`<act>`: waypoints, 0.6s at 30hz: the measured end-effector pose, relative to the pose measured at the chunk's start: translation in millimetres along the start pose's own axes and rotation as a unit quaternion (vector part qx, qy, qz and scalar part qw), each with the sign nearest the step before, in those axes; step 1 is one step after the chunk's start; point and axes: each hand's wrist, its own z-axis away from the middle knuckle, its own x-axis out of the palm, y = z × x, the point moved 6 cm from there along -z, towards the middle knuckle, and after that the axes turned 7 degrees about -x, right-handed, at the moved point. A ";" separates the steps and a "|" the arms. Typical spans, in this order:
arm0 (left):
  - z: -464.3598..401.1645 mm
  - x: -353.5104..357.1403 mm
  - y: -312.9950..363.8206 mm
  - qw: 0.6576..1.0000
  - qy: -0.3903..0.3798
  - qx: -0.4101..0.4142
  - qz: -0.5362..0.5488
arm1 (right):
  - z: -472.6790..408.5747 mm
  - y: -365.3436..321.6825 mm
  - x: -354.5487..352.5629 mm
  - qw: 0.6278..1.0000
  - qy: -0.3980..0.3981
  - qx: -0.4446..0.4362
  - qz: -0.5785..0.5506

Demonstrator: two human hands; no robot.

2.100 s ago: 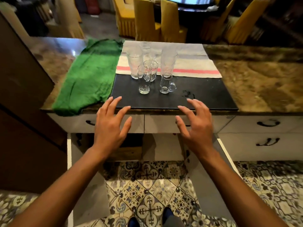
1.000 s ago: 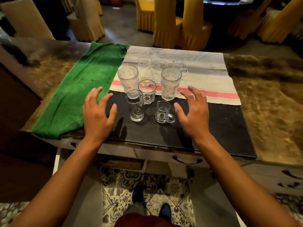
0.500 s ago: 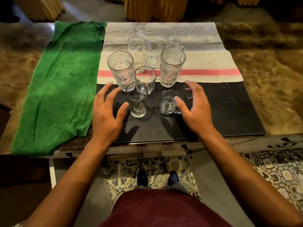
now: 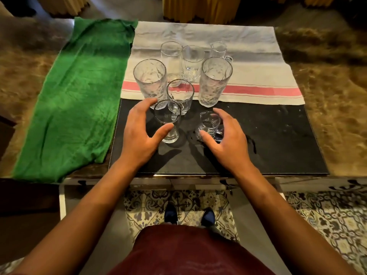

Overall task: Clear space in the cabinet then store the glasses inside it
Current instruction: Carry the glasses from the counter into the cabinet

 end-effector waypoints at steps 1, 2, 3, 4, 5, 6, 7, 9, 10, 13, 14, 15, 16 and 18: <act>0.0 1.0 1.4 1.000 0.004 -0.001 0.002 | -0.5 1.1 0.6 1.000 -0.001 0.000 0.001; 0.3 1.7 2.1 1.000 0.009 -0.002 0.003 | -1.3 2.1 1.0 1.000 -0.001 0.000 0.001; 0.6 2.5 2.7 1.000 0.016 -0.002 0.005 | -1.9 2.9 1.1 1.000 -0.001 -0.001 0.001; 1.0 3.4 3.7 1.000 0.024 0.000 0.007 | -2.4 3.3 1.1 1.000 -0.001 -0.002 0.001; 1.6 4.7 4.9 1.000 0.030 0.003 0.006 | -3.0 3.3 0.6 1.000 0.000 -0.003 0.001; 2.3 6.5 6.6 0.999 0.034 0.010 0.001 | -3.4 3.5 0.4 1.000 0.000 -0.005 0.002; 2.9 8.5 8.4 0.999 0.037 0.016 -0.005 | -3.8 3.7 0.0 1.000 0.000 -0.007 0.004; 4.0 11.3 11.3 0.999 0.047 0.021 -0.010 | -4.6 4.1 -1.6 1.000 0.000 -0.011 0.012; 4.5 11.6 12.0 0.998 0.052 0.020 -0.011 | -4.9 3.9 -2.9 1.000 0.002 -0.013 0.017; 5.6 11.8 11.4 0.998 0.062 0.014 -0.015 | -1.3 4.1 -8.3 0.999 0.021 -0.010 0.027; 6.0 12.6 11.8 0.998 0.064 0.007 -0.011 | 1.5 5.2 -11.3 0.999 0.032 -0.004 0.025; 6.5 14.1 12.6 0.998 0.065 -0.004 -0.003 | 4.2 6.7 -14.7 0.999 0.044 0.003 0.020; 7.1 17.0 13.7 0.998 0.063 -0.017 0.013 | 7.0 9.1 -18.9 0.998 0.054 0.011 0.014; 8.4 24.4 16.3 0.996 0.059 -0.036 0.049 | 10.7 15.9 -28.8 0.997 0.070 0.027 0.004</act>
